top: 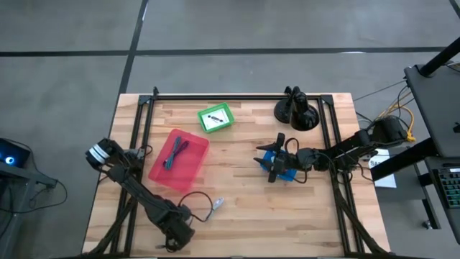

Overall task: Pick and place items into bin
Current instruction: Put the black charger cable into the pink bin

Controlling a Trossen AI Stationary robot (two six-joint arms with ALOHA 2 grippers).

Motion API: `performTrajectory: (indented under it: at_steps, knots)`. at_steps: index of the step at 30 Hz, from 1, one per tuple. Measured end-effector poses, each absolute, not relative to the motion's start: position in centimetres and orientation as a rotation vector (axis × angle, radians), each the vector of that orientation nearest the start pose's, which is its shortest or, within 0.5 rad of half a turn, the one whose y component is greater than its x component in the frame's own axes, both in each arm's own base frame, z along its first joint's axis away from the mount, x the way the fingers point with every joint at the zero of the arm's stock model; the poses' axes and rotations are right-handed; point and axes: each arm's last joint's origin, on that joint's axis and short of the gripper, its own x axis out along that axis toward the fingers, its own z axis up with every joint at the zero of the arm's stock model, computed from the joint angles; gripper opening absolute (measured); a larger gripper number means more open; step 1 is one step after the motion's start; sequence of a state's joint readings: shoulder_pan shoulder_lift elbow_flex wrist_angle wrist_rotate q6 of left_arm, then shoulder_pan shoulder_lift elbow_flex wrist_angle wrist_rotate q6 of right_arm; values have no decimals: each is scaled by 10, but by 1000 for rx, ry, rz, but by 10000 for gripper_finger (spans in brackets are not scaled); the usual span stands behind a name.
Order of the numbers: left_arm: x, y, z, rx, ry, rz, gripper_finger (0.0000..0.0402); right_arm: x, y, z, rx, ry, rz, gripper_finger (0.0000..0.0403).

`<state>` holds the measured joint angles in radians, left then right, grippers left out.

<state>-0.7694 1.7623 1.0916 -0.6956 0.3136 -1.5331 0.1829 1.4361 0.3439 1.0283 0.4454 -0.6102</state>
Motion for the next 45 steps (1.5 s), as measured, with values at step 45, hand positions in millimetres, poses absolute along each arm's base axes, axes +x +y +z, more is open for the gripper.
performTrajectory:
  at_steps: [45]
  knots:
    - [260,-66,263,-154,689,992,0,242,32,167,-620,156,-231,196]
